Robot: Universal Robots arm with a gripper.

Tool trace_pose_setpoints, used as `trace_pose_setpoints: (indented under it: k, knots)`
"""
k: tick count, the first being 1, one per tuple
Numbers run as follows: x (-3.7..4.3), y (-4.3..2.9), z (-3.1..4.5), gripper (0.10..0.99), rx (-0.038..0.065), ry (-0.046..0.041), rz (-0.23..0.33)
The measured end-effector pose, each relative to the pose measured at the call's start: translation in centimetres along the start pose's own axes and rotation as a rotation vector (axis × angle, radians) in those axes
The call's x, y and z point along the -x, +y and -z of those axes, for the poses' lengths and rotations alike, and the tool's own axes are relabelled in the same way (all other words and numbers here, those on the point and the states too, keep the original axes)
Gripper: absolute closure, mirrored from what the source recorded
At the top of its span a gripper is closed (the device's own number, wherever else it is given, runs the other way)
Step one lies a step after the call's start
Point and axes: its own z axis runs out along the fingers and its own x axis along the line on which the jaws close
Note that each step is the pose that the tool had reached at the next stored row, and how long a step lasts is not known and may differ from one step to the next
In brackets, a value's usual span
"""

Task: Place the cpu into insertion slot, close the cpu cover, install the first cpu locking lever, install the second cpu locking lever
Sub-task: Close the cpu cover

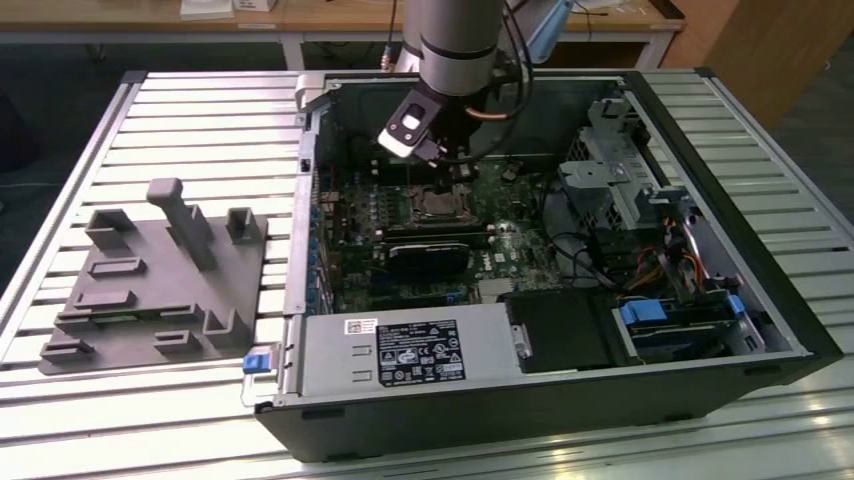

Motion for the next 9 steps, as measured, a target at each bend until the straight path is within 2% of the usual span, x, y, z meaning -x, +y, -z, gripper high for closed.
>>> trace_pose_setpoints:
  k: [9]
  knots:
    - [0.0, 0.0, -0.02, 0.98, -0.008, 0.0041, 0.162]
